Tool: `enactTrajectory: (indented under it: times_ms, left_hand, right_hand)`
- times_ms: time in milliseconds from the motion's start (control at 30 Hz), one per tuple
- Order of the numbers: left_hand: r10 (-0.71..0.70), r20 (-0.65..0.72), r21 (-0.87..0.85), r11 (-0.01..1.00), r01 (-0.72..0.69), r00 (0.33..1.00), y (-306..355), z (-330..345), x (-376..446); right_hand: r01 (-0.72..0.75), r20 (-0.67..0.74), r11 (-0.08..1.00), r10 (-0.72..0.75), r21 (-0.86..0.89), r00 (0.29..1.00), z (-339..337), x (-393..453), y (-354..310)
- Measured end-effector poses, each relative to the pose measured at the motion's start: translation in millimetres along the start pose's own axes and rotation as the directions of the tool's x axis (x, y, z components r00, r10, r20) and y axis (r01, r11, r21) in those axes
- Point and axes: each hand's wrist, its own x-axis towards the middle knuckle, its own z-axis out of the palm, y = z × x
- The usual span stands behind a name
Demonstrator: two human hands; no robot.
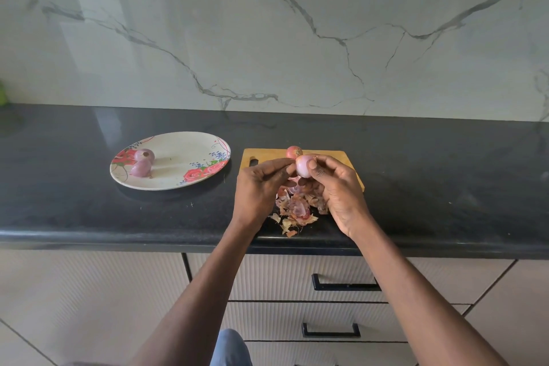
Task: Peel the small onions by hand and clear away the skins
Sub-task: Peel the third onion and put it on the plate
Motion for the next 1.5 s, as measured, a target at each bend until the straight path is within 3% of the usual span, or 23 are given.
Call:
enactTrajectory:
  times_ms: [433, 767, 1133, 1300, 1500]
  left_hand:
    - [0.164, 0.001, 0.330, 0.931, -0.155, 0.986, -4.4, 1.6, 0.1]
    - [0.053, 0.051, 0.159, 0.985, -0.060, 0.997, -0.9, -1.3, 0.7]
    - [0.120, 0.012, 0.335, 0.935, -0.117, 0.993, -1.5, 2.8, -1.8]
    - [0.080, -0.029, 0.371, 0.926, -0.063, 0.996, 4.8, 5.0, -4.0]
    - [-0.118, -0.134, 0.205, 0.968, 0.144, 0.984, 6.0, 2.9, -0.6]
  right_hand:
    - [0.066, -0.030, 0.987, -0.071, -0.147, 0.997, 2.3, -4.6, -3.4]
    - [0.060, -0.059, 0.994, -0.065, -0.089, 0.996, -0.4, -3.4, -2.7]
    - [0.096, -0.036, 0.982, -0.103, -0.162, 0.994, 1.4, -5.2, -3.6]
    - [0.053, 0.012, 0.987, -0.052, -0.151, 0.999, 2.9, -4.3, -3.2]
    - [0.001, 0.058, 0.994, 0.005, -0.106, 0.998, 1.0, -0.8, 0.6]
